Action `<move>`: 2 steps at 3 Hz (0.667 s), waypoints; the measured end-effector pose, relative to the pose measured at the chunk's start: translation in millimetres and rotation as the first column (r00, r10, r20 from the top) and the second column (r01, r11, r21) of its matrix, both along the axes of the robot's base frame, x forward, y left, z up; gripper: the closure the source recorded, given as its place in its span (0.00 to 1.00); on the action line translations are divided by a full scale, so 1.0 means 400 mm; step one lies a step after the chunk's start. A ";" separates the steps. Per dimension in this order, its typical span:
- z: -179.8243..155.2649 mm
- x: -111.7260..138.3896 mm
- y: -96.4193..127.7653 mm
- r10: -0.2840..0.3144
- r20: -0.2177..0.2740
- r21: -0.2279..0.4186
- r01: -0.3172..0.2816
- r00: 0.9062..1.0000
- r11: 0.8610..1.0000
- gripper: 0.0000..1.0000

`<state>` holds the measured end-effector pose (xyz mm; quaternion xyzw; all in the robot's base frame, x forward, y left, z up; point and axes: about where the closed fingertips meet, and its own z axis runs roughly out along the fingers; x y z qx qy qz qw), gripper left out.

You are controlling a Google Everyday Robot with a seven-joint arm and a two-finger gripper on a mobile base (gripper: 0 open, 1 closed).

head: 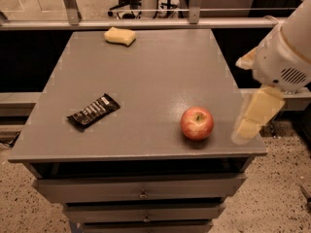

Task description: Pick apple

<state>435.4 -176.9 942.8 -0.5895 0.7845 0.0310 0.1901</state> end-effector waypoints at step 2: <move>-0.169 -0.003 0.148 -0.032 -0.068 0.151 0.042 0.997 0.988 0.00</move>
Offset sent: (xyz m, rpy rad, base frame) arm 0.0031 0.0938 -0.1103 0.2359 0.1012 -0.0608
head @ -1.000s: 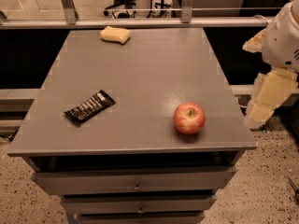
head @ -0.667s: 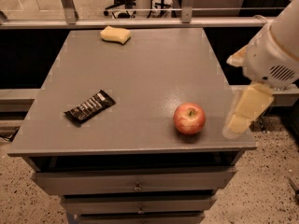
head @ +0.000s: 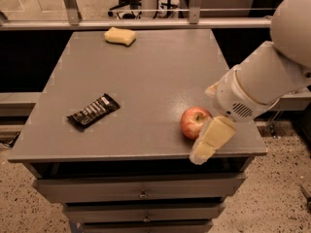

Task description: Pick apple

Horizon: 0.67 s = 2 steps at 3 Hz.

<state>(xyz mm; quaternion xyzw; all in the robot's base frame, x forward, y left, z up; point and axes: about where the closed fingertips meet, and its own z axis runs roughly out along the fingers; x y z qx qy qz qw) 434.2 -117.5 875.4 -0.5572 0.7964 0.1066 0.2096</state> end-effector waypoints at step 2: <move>-0.085 0.037 0.065 -0.071 -0.032 0.069 0.073 0.997 0.995 0.49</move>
Offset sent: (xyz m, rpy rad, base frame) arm 0.0248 0.0324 -0.0468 0.0961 0.0456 -0.1080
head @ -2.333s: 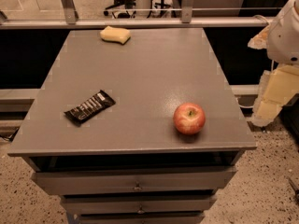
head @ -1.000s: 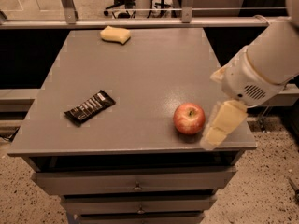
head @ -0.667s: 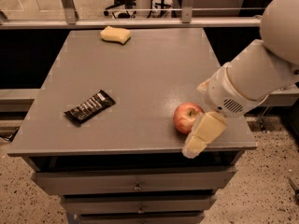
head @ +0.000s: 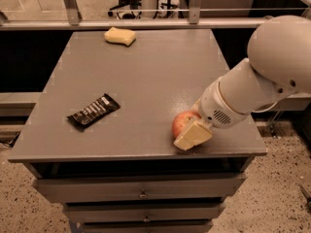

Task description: Pick apple

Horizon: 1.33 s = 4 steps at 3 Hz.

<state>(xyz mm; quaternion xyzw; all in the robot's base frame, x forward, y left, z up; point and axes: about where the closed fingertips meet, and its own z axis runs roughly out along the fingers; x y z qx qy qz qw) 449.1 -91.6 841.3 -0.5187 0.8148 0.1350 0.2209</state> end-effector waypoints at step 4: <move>0.180 0.133 -0.063 -0.064 0.137 0.257 0.027 0.988 0.966 1.00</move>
Offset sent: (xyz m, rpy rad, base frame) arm 0.0591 -0.0270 0.0691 0.1704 -0.1461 -0.0583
